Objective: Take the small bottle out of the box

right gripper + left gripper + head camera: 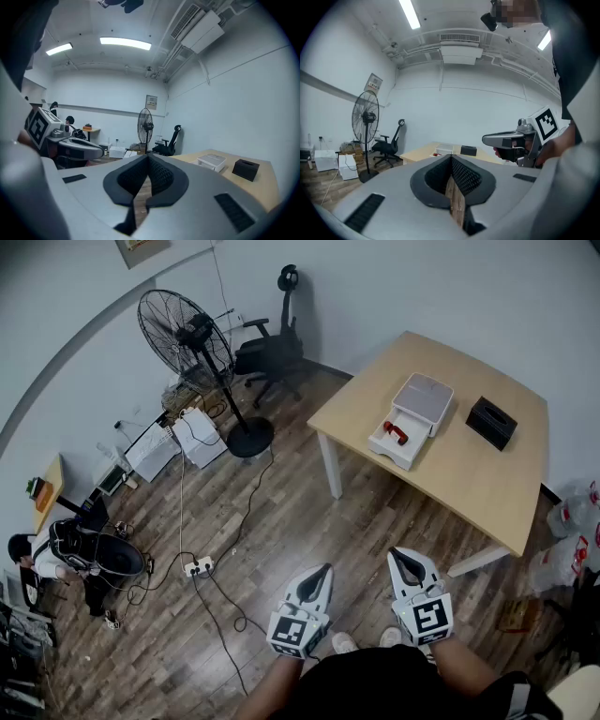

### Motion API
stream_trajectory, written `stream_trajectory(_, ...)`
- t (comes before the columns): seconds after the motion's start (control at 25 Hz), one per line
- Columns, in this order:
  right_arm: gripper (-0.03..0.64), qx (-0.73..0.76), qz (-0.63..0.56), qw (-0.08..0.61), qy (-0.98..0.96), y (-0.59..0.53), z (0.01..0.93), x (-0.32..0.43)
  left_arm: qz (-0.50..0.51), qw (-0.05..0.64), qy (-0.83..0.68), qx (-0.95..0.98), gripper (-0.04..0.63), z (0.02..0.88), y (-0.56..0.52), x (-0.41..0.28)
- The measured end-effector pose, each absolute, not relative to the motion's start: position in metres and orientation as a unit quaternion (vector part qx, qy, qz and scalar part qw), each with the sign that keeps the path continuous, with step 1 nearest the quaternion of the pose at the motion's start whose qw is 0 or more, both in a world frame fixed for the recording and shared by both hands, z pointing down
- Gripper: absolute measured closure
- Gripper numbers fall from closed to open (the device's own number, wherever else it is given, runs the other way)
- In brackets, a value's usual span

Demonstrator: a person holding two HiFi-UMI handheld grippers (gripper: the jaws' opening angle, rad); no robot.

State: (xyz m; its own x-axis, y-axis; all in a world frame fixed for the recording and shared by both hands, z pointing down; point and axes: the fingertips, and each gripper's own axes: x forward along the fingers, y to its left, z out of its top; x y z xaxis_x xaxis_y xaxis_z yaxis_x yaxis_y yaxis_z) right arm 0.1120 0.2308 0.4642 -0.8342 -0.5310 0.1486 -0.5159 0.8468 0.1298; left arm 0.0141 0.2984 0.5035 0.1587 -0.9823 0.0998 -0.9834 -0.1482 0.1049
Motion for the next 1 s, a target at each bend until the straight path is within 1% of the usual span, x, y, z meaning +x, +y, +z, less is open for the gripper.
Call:
stream_trajectory(0.32,0.606,0.279,-0.045,0.087,-0.955,0.234,0.468,0.101,0.002,0.074,-0.645,0.761,0.581,0.508,0.309,0.003)
stream_trajectory(0.56,0.604,0.303,-0.046,0.060,-0.950,0.228,0.468,0.097,0.005,0.072,-0.636,0.768,0.581,0.510,0.311,-0.007)
stream_trajectory(0.68,0.599,0.314,-0.041,0.074,-0.946,0.221,0.473,0.096,0.002,0.076,-0.633,0.770,0.581,0.511,0.306,-0.011)
stream_trajectory(0.8,0.545,0.302,-0.040,0.083,-0.949,0.211,0.476,0.090,0.005,0.076,-0.628,0.774,0.581,0.512,0.294,-0.013)
stream_trajectory(1.0,0.322,0.302,-0.048,0.068,-0.950,0.174,0.477,0.077,0.008,0.078,-0.632,0.771,0.581,0.514,0.261,-0.026)
